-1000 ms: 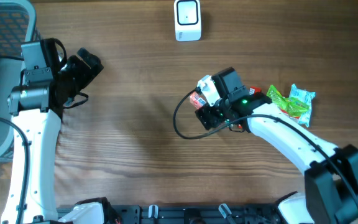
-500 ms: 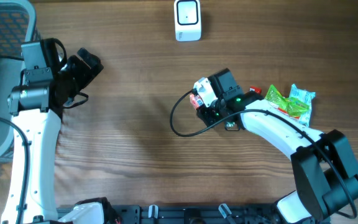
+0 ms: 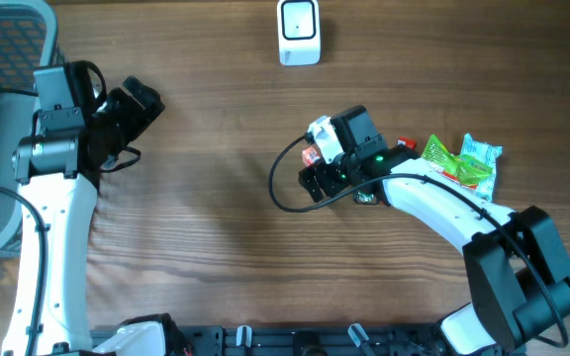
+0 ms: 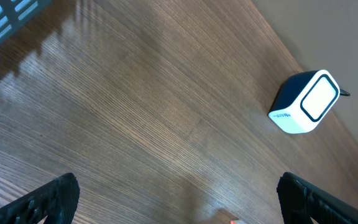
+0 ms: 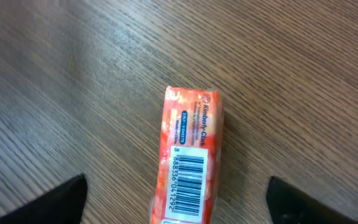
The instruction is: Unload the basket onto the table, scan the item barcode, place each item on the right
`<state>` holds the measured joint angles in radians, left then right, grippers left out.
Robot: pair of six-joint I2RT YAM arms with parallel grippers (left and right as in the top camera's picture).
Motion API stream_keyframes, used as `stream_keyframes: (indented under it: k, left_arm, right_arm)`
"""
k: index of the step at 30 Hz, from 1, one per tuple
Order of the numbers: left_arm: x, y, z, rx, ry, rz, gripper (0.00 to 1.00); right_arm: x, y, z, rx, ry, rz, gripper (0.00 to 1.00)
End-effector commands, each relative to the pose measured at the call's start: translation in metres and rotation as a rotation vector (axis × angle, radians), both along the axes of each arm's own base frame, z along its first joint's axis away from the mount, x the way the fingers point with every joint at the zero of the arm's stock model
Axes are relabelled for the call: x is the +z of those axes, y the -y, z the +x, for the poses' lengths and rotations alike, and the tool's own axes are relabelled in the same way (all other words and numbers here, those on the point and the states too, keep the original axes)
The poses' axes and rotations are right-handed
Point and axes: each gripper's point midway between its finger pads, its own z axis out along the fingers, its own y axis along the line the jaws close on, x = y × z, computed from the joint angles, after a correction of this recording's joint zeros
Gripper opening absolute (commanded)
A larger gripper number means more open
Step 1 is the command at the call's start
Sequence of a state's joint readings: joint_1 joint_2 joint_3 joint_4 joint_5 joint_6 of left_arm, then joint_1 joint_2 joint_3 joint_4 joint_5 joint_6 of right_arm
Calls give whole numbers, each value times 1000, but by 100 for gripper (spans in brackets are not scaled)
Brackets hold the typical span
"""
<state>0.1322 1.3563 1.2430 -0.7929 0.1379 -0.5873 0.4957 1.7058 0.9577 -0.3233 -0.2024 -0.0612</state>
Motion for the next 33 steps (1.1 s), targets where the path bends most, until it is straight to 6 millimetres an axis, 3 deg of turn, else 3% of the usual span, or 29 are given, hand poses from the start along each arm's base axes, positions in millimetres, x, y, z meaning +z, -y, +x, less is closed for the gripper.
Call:
stream_keyframes:
  k: [1, 6, 8, 10, 19, 20, 21, 26, 33]
  left_arm:
    - [4, -2, 0, 1, 13, 13, 100]
    - [4, -2, -1, 1, 12, 13, 100]
    - [4, -2, -1, 1, 12, 13, 100]
    - [4, -2, -1, 1, 12, 13, 100]
    - [4, -2, -1, 2, 12, 14, 100]
    - [4, -2, -1, 1, 12, 13, 100]
    - [4, -2, -1, 1, 12, 13, 100]
    - [4, -2, -1, 1, 12, 13, 100]
    - [4, -2, -1, 1, 12, 13, 100]
  right_arm:
    - [-6, -1, -3, -30, -39, 18, 85]
    - [-6, -1, -3, -30, -39, 18, 80]
    - [-6, -1, -3, -30, -39, 18, 71]
    - [-6, -1, -4, -30, -41, 17, 46]
    - [-6, -1, -4, -30, -41, 17, 49]
    - [-6, -1, -4, -30, -41, 17, 40]
    - [-6, 0, -4, -30, -41, 17, 38]
    - [-6, -1, -4, -30, -41, 17, 60]
    - [12, -11, -4, -7, -39, 75, 60]
